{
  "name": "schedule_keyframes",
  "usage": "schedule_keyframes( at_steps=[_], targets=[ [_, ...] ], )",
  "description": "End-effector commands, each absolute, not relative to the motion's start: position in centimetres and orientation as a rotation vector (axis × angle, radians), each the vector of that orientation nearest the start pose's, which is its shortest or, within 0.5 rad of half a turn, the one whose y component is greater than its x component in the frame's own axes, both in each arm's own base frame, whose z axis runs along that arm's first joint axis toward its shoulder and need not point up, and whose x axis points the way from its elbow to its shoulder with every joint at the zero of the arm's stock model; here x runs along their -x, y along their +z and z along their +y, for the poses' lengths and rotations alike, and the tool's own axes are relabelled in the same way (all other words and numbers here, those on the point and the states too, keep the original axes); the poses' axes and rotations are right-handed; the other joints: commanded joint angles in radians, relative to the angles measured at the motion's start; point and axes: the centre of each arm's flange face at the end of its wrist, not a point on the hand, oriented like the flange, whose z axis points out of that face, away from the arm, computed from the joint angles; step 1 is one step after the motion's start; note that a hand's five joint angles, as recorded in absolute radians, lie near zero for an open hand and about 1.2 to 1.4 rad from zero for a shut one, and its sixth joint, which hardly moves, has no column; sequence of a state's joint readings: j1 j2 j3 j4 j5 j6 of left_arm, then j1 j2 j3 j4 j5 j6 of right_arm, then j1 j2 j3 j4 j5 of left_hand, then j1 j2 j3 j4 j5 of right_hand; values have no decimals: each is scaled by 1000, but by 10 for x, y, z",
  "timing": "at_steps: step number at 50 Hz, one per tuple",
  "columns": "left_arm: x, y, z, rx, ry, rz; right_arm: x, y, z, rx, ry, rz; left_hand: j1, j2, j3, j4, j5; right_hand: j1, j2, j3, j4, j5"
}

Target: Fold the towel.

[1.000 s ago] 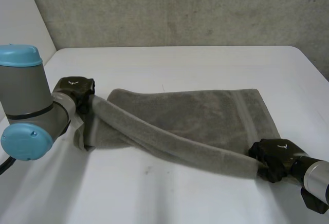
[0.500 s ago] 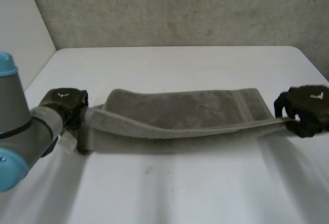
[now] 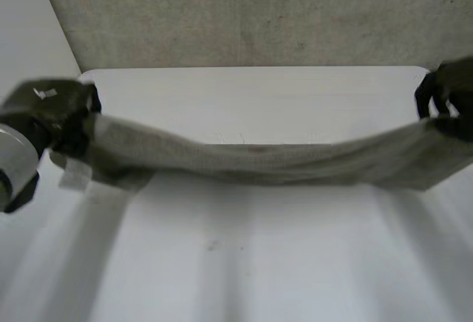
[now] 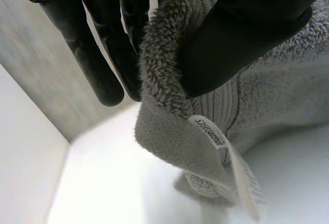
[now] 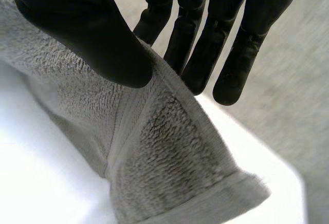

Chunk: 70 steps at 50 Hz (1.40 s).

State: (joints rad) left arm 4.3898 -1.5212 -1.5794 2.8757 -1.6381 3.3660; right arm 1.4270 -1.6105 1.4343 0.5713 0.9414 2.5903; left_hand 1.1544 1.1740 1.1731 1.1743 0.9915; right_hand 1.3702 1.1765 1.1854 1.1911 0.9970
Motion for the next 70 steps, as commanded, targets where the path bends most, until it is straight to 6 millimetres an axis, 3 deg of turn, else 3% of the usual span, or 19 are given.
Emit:
schedule_keyframes(
  at_steps=[1,8,14,16,17,19,20,21,22,26,31,37,39,40,42,46,53,60,70],
  targets=[
    [206,237,-232,-652,-1664,2570,-146,257,-279,1070,-1467,2369,181,161,162,161,169,26,220,211,205,225],
    [222,208,-286,-660,-1643,2571,-159,231,-307,1084,-1421,2406,181,161,162,161,169,26,220,211,205,225],
    [237,231,-329,-624,-1837,2462,-177,238,-350,1007,-1659,2348,181,161,162,161,169,26,220,211,205,225],
    [248,266,-359,-573,-2054,2320,-179,247,-362,972,-1754,2311,184,164,165,164,172,26,220,211,205,225],
    [248,267,-359,-573,-2055,2319,-186,263,-373,930,-1874,2239,184,164,165,164,172,26,220,211,205,225],
    [260,313,-378,-521,-2302,2129,-193,284,-381,876,-2007,2134,186,167,168,167,175,26,220,211,205,225],
    [260,314,-378,-521,-2303,2127,-200,307,-387,807,-2136,2010,186,167,168,167,175,26,220,211,205,225],
    [264,339,-382,-484,-2428,2025,-200,308,-387,806,-2137,2009,184,164,165,164,172,26,220,211,205,225],
    [266,364,-384,-434,-2555,1927,-204,333,-390,732,-2267,1866,184,164,165,164,172,26,220,211,205,225],
    [266,403,-383,-330,-2754,1775,-199,401,-380,576,-2538,1506,186,167,168,167,175,26,220,211,205,225],
    [262,423,-373,-257,-2853,1752,-201,400,-367,609,-2473,1523,184,164,165,164,172,26,220,211,205,225],
    [250,364,-360,-314,-2530,2135,-210,350,-349,731,-2150,1757,145,126,127,126,134,26,220,211,205,225],
    [242,321,-346,-346,-2320,2321,-210,334,-345,765,-2074,1839,128,108,109,108,116,26,220,211,205,225],
    [242,321,-346,-347,-2319,2322,-208,317,-339,807,-1990,1936,128,108,109,108,116,26,220,211,205,225],
    [233,269,-326,-386,-2085,2494,-205,295,-332,866,-1886,2042,104,85,86,84,93,26,220,211,205,225],
    [226,233,-303,-431,-1949,2595,-197,238,-305,1098,-1582,2271,81,61,62,61,69,26,220,211,205,225],
    [214,170,-259,-580,-1770,2634,-181,183,-289,1154,-1413,2364,75,55,56,55,63,26,220,211,205,225],
    [210,156,-254,-675,-1756,2560,-177,150,-278,1120,-1400,2379,75,55,56,55,63,26,220,211,205,225],
    [211,165,-261,-657,-1804,2530,-170,145,-285,983,-1455,2391,75,55,56,55,63,26,220,211,205,225]
  ],
)
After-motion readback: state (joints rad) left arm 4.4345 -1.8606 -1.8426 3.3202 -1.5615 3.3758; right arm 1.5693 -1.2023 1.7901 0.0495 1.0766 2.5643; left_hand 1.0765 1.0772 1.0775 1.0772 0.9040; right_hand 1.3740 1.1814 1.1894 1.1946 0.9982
